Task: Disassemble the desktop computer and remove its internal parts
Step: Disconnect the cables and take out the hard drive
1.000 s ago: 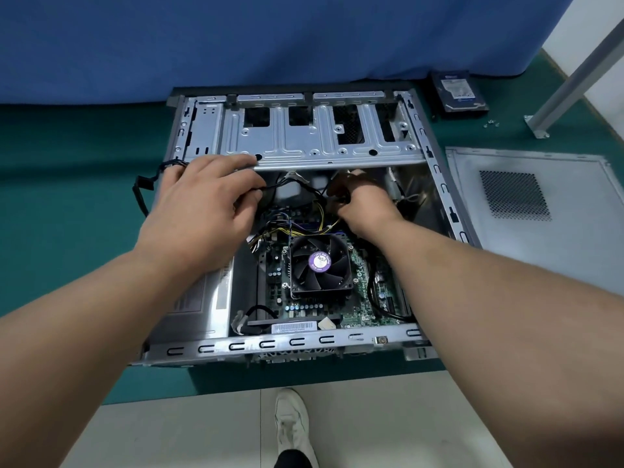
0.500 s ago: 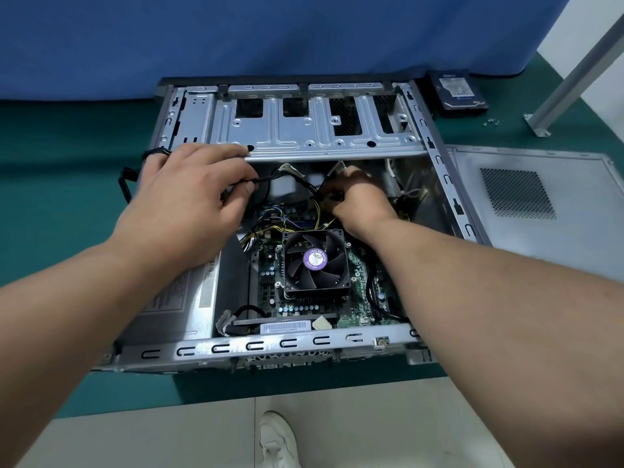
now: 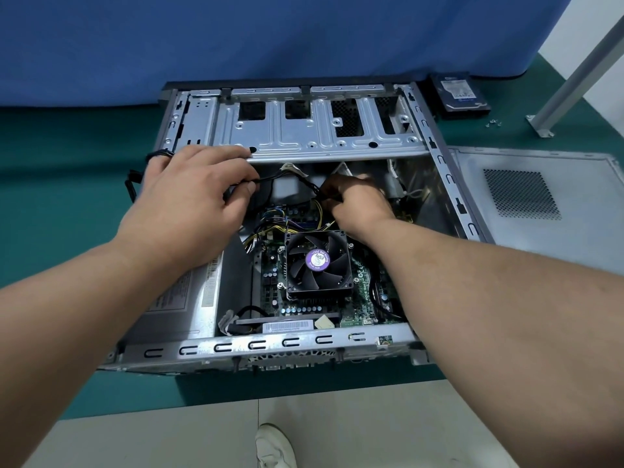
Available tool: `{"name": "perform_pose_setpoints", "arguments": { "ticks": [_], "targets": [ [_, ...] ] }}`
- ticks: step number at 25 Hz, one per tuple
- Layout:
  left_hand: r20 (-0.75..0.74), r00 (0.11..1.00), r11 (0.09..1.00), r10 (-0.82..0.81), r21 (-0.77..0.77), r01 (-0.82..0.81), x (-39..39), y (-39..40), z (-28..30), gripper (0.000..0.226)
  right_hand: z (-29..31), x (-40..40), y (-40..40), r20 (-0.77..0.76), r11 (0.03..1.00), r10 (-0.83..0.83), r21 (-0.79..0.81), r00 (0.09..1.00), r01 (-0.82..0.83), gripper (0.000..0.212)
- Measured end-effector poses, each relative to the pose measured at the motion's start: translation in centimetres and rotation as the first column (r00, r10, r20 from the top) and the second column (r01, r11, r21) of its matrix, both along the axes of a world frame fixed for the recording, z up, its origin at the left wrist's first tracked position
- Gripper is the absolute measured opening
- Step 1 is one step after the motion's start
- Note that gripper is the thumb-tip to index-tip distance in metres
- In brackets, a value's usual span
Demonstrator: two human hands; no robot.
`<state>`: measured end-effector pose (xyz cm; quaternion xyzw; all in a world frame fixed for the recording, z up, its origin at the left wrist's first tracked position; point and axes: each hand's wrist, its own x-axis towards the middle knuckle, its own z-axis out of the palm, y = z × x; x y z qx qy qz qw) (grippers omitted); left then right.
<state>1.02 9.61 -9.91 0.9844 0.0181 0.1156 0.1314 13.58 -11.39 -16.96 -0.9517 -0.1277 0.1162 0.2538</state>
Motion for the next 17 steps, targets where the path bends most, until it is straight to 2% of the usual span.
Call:
{"name": "perform_pose_setpoints", "arguments": {
  "ticks": [9,17],
  "targets": [
    [-0.003,1.000,1.000,0.012,0.001,-0.012,-0.01,0.08,-0.08,0.020,-0.27,0.00,0.08,-0.022,0.999,-0.005,0.048,1.000,0.006,0.018],
    [-0.003,1.000,1.000,0.003,0.015,-0.003,0.04,0.23,-0.14,0.023,-0.61,0.17,0.00,-0.073,0.992,-0.031,0.119,0.997,0.040,0.020]
  ]
}}
